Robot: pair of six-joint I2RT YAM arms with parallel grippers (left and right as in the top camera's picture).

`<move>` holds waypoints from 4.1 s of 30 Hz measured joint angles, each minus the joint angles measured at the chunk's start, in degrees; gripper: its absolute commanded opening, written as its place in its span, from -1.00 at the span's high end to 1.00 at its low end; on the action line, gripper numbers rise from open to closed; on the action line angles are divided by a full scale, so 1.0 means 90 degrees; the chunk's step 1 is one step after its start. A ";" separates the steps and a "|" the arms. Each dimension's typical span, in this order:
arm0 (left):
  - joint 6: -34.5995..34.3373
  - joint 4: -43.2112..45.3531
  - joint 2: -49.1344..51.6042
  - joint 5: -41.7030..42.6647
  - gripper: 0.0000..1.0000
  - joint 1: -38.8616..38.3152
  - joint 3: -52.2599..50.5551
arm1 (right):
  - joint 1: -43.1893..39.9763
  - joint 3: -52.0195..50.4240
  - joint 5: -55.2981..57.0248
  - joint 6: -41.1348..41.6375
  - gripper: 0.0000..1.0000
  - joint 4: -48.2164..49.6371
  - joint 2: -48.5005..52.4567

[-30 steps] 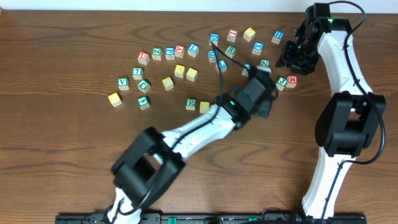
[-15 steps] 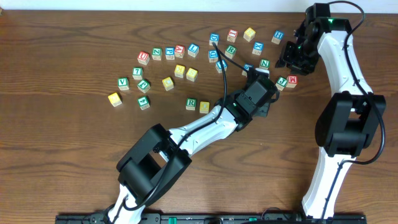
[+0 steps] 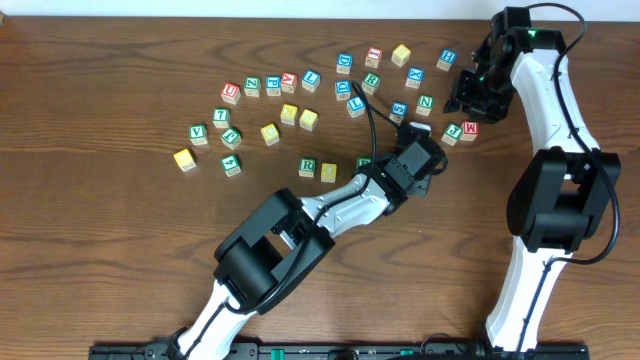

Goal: Spell out ROBOT

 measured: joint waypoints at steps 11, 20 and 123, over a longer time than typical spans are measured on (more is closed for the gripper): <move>0.0039 -0.0027 0.0000 -0.0032 0.01 0.0000 0.0000 | 0.0000 0.0000 0.0000 -0.0068 -0.07 0.0000 0.0000; 0.0170 -0.0002 -0.0005 -0.0051 0.00 0.0000 0.0000 | 0.0000 0.0000 0.0000 -0.0068 -0.08 0.0000 0.0000; -0.0012 -0.5294 -0.3886 -0.0095 -0.45 0.6016 -0.0192 | 0.4845 -0.0879 0.1052 0.2091 0.98 0.2399 0.0486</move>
